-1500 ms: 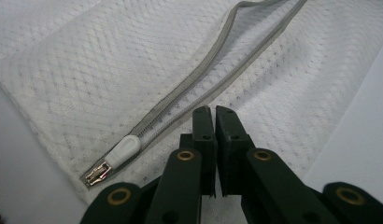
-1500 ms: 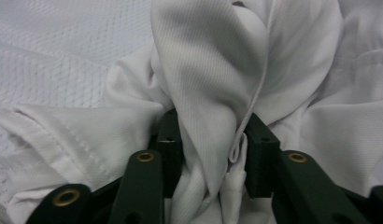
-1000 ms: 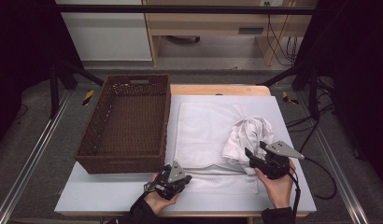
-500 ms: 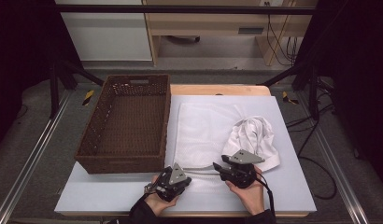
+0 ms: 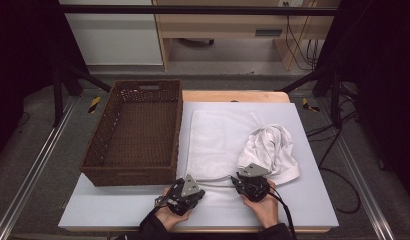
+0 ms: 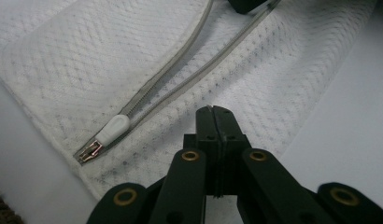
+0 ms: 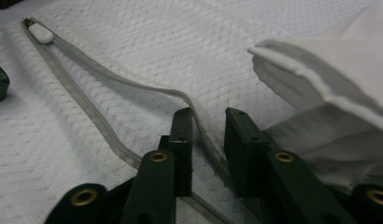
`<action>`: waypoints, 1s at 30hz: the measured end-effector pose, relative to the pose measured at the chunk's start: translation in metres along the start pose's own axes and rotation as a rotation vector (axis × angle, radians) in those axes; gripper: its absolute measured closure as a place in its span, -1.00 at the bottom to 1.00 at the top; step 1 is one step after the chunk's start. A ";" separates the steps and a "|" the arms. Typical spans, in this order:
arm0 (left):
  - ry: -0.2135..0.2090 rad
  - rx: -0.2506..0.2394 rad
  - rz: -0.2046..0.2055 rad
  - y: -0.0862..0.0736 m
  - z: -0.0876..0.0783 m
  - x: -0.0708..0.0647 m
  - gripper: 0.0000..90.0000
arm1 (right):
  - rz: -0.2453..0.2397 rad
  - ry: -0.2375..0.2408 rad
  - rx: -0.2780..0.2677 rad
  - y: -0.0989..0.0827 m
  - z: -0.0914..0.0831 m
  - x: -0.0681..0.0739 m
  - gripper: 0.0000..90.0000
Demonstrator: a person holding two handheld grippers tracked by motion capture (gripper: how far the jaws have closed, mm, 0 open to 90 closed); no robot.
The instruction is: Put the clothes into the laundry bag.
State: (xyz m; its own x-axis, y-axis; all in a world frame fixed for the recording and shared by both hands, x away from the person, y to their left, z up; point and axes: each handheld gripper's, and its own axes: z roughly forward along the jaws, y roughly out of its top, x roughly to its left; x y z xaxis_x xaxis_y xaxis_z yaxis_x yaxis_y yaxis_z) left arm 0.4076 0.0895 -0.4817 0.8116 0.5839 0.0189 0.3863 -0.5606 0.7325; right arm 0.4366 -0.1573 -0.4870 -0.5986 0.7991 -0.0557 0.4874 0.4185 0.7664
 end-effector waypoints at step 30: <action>0.045 -0.100 0.058 0.061 -0.008 0.015 0.40 | 0.035 0.017 -0.160 0.019 -0.028 -0.012 0.99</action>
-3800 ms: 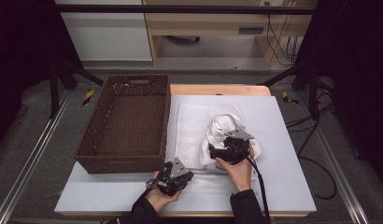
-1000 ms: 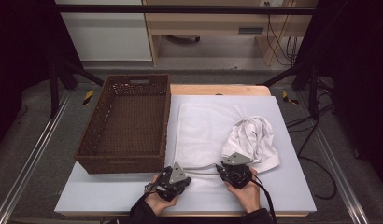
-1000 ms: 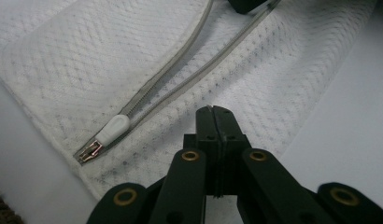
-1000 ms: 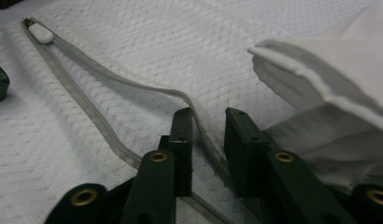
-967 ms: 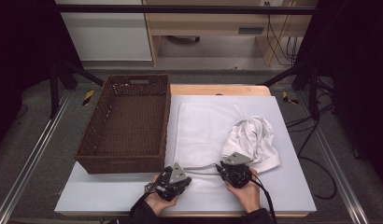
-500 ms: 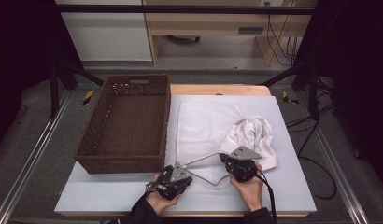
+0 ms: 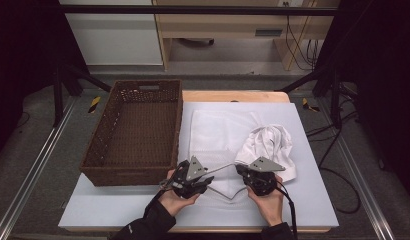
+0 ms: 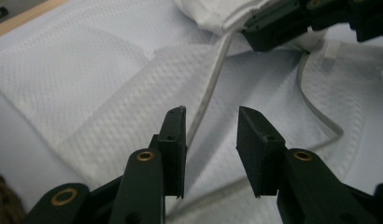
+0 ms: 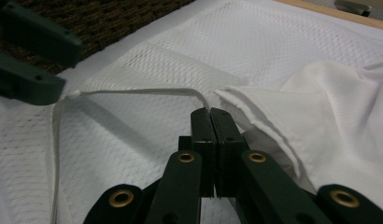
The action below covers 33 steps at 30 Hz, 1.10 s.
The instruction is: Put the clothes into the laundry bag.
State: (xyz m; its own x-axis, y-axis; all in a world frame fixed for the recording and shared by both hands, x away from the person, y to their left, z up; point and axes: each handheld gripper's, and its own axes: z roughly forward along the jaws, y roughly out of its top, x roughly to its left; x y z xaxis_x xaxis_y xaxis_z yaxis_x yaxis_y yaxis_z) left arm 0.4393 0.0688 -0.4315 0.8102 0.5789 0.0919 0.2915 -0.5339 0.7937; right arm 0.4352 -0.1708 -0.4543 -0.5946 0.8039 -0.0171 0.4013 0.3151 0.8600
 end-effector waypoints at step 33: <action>-0.095 0.030 -0.023 0.036 0.053 0.003 0.98 | 0.031 0.020 -0.024 -0.024 -0.035 -0.006 0.87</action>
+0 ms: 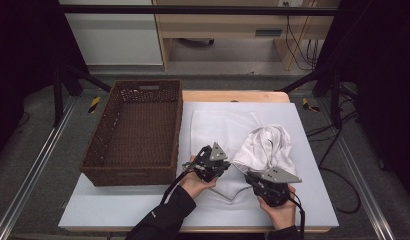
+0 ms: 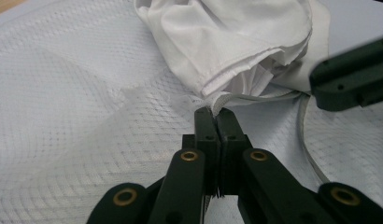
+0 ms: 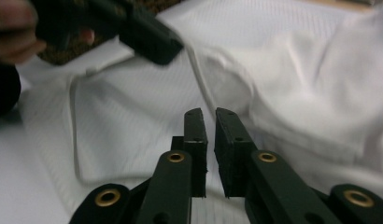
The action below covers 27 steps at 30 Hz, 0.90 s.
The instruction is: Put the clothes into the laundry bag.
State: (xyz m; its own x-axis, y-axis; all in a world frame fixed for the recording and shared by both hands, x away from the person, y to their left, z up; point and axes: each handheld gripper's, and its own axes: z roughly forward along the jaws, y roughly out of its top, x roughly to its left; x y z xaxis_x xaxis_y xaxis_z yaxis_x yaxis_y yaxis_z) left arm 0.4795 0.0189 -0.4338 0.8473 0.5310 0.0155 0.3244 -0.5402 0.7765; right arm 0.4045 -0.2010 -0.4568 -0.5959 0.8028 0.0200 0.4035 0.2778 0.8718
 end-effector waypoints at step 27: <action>0.001 -0.056 -0.024 0.003 -0.006 -0.006 0.98 | 0.098 -0.209 -0.104 0.010 -0.034 -0.033 0.00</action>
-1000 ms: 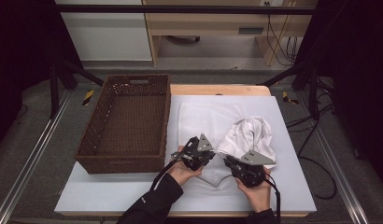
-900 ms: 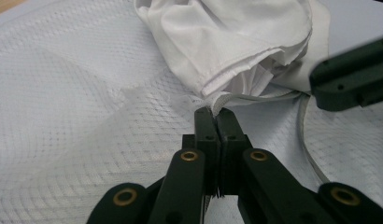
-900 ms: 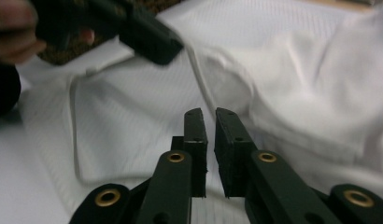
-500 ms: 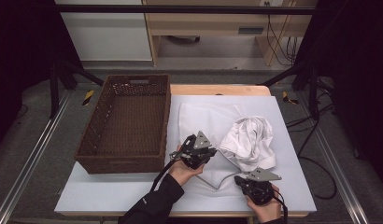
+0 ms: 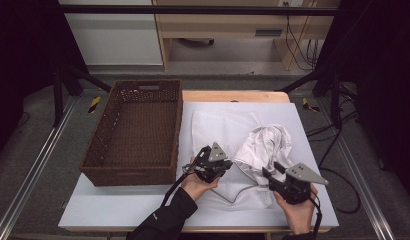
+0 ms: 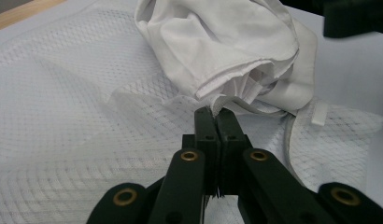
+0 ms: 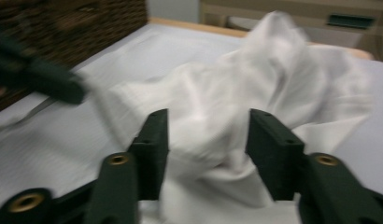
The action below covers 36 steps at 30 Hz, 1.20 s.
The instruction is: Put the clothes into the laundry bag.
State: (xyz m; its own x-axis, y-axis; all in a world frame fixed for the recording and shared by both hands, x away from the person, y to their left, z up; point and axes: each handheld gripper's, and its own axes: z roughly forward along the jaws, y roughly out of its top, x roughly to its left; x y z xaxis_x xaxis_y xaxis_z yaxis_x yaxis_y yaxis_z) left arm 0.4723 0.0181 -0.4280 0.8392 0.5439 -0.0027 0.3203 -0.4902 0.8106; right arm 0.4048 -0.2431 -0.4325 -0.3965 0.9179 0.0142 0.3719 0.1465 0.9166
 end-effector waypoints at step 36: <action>0.034 0.000 -0.141 0.012 0.003 0.022 0.98 | -0.170 0.209 -0.096 0.016 -0.012 -0.027 0.82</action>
State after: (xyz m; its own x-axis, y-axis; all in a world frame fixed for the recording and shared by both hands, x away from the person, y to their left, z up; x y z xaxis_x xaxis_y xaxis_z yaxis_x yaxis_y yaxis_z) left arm 0.4961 0.0225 -0.4195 0.7703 0.6303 -0.0969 0.4343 -0.4072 0.8034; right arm 0.4112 -0.2700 -0.4134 -0.6149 0.7855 -0.0703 0.2082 0.2476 0.9462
